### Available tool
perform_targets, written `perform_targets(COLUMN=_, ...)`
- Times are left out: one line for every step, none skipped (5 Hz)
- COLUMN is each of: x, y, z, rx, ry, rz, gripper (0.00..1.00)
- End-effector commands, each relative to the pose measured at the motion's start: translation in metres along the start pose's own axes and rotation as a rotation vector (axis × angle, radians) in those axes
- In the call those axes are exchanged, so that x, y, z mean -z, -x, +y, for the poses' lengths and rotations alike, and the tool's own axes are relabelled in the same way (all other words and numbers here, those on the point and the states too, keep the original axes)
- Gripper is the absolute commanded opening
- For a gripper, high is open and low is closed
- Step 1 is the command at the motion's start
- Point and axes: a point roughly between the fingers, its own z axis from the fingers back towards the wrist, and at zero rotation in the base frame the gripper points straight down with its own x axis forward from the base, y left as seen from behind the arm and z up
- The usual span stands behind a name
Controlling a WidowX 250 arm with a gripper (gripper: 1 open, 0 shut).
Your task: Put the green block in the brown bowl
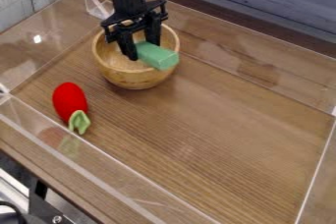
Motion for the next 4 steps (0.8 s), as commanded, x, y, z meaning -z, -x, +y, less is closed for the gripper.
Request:
perform_targets(x=-0.0142, y=-0.0035, z=-0.0075, rx=0.019, ry=0.023, rz=-0.035, gripper=0.00)
perform_targets(x=-0.0137, y=-0.0026, z=-0.0074, rx=0.025, ry=0.012, rz=-0.032, gripper=0.00)
perform_targets(x=-0.0132, y=-0.0015, z=-0.0077, rx=0.031, ry=0.001, rz=-0.029, gripper=0.00)
perform_targets(x=-0.0128, y=-0.0004, z=-0.0080, rx=0.037, ry=-0.009, rz=-0.025, gripper=0.00)
